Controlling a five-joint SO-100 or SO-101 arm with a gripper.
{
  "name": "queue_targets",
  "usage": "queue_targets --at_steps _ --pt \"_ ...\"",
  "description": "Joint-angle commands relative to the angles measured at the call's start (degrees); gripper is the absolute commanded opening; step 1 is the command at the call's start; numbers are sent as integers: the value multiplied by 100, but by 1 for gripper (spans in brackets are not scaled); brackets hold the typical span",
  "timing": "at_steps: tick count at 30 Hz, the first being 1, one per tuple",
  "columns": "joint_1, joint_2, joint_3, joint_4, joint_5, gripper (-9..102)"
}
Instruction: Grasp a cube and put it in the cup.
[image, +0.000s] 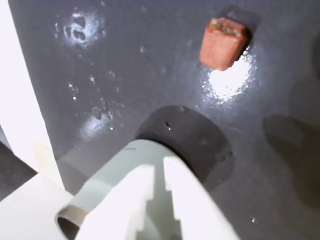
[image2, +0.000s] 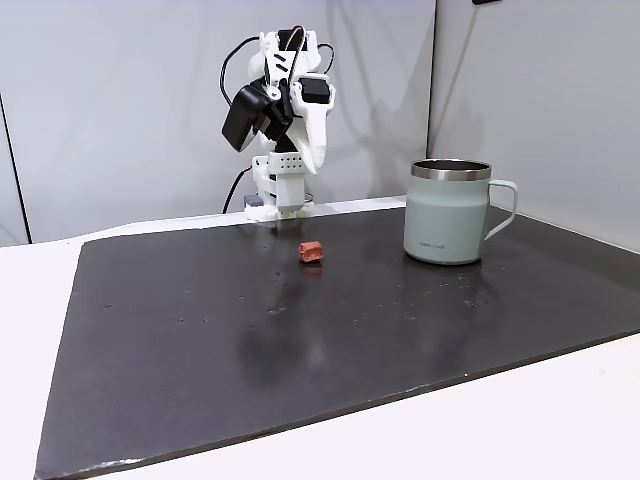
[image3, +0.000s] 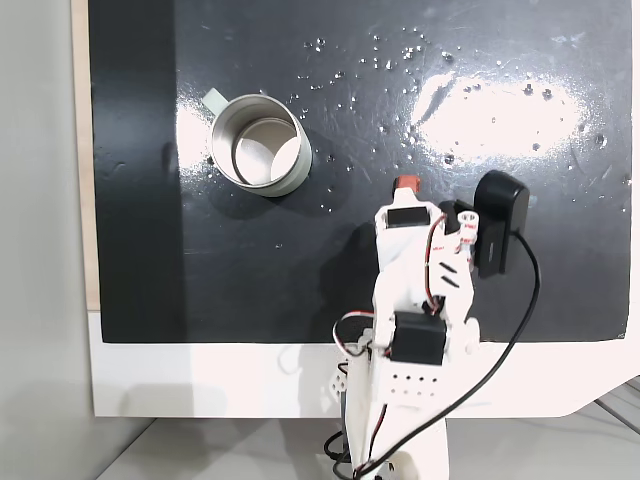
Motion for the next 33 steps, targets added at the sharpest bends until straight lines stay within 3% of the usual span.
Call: queue_targets --at_steps 1,16,26,33 --pt "132 -712 -809 -79 -26 0" --pt "431 -3955 -2874 896 299 0" --pt "519 -4772 -3454 1222 510 0" --pt "606 -5001 -3410 1257 519 24"
